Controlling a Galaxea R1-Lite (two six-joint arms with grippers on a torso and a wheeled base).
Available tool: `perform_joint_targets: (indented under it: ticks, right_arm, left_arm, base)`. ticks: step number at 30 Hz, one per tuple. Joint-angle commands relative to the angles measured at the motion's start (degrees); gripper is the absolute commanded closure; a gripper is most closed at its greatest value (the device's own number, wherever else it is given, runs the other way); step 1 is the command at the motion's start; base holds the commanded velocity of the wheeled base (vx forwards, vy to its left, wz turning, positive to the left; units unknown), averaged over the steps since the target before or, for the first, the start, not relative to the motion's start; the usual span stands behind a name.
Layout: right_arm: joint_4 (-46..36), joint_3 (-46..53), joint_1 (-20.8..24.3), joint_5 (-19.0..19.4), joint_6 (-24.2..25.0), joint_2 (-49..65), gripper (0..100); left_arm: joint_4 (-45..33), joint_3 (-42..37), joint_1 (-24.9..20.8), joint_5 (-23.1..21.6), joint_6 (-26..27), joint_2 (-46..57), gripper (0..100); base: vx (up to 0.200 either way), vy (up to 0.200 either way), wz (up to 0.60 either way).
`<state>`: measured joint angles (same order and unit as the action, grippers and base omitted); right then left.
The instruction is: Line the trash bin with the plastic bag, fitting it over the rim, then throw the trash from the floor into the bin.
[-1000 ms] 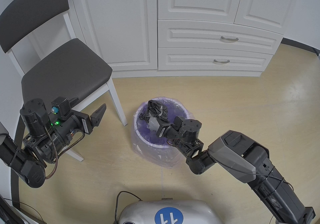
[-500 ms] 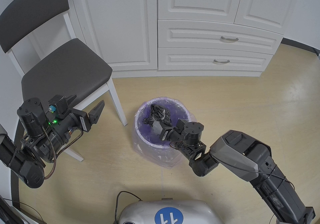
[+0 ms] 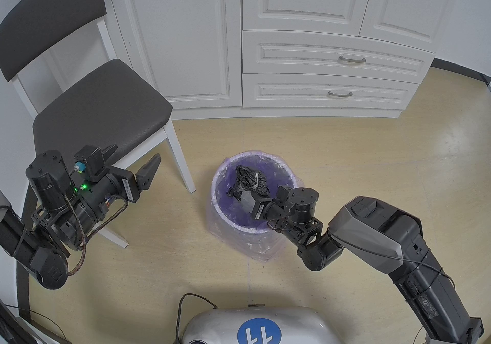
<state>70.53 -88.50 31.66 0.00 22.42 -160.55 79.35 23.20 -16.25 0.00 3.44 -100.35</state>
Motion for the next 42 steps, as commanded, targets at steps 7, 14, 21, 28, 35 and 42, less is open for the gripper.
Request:
perform_joint_targets:
  ticks: [7,14,21,28,35,42]
  right_arm:
    - [-0.66,-4.40,-0.37,0.88,-0.27,-3.72,100]
    - [-1.45,-6.24,-0.46,0.79,-0.27,-5.04,100]
    - [-1.45,-6.42,-0.37,0.79,-0.71,-5.83,100]
    - [-1.10,-6.24,-0.37,0.70,-0.89,-4.86,100]
    - [-1.28,-6.15,-0.28,0.62,-0.89,-4.24,100]
    - [-1.28,-6.59,-0.02,0.53,-0.89,-4.77,100]
  left_arm:
    - [0.02,0.18,-0.10,0.00,-0.01,-0.55,0]
    - [0.02,0.18,-0.27,0.00,0.08,-0.81,0]
    - [0.02,0.27,-0.19,0.00,0.08,-1.07,0]
    - [0.02,0.44,-0.19,0.00,0.08,-1.07,0]
    - [0.02,0.53,-0.19,0.00,0.08,-0.98,0]
    - [0.02,0.53,-0.19,0.00,0.08,-0.98,0]
  base:
    - [0.000,0.000,0.00]
    - [0.000,0.000,0.00]
    - [0.000,0.000,0.00]
    - [0.000,0.000,0.00]
    - [0.000,0.000,0.00]
    - [0.000,0.000,0.00]
